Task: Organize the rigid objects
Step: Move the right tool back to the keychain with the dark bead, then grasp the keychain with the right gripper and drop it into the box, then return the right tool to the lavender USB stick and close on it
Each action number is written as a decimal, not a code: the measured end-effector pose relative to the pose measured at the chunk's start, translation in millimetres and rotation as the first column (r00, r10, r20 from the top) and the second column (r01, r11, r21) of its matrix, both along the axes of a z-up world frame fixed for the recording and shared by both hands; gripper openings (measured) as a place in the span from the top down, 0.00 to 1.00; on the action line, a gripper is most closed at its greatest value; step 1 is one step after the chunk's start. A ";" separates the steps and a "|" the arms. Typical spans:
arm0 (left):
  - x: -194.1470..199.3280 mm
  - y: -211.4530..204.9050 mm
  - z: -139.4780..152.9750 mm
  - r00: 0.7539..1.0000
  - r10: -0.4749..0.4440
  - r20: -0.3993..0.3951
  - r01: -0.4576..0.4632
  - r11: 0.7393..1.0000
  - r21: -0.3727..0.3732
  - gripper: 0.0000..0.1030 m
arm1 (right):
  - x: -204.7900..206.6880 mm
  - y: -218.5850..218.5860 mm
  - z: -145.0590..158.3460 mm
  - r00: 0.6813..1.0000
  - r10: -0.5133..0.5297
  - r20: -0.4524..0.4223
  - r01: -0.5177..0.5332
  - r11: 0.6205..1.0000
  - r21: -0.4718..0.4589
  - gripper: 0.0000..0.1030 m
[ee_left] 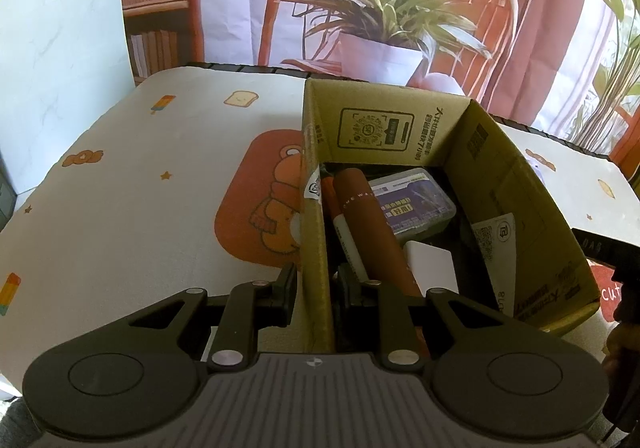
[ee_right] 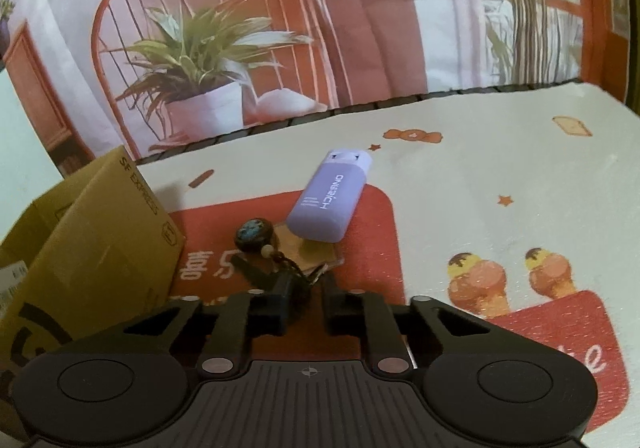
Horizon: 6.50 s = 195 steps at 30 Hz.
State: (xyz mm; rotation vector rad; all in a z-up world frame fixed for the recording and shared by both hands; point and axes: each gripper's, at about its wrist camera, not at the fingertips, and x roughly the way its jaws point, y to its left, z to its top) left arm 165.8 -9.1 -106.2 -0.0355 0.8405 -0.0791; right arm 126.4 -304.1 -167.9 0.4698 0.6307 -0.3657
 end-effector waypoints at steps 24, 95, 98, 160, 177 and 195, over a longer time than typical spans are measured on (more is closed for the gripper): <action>-0.5 0.0 -0.7 1.000 0.005 -0.010 -0.005 1.000 -0.002 0.78 | -12.9 -12.4 39.8 0.983 -0.042 0.181 0.010 0.985 0.174 0.94; 1.5 8.0 -3.7 1.000 0.009 0.001 -0.009 0.998 -0.057 0.77 | 14.5 113.9 122.7 0.939 0.330 0.094 -0.322 0.942 -0.090 0.88; 1.4 8.1 -3.8 1.000 0.009 0.001 -0.009 0.998 -0.058 0.77 | 13.5 117.7 122.9 0.942 0.328 0.078 -0.317 0.941 -0.119 0.85; -0.2 7.7 -5.3 1.000 0.006 -0.004 -0.006 0.999 -0.042 0.77 | 43.7 -38.2 6.9 0.994 -0.108 0.003 0.107 0.988 -0.106 0.09; -0.4 7.2 -5.5 1.000 0.007 -0.006 -0.007 0.999 -0.040 0.77 | 68.1 -27.0 -5.6 0.996 -0.064 -0.061 0.053 0.984 -0.168 0.64; 1.7 8.9 -8.4 1.000 0.009 -0.010 -0.010 0.999 -0.052 0.77 | 5.7 23.7 5.3 0.998 0.023 -0.061 -0.031 0.992 -0.125 0.64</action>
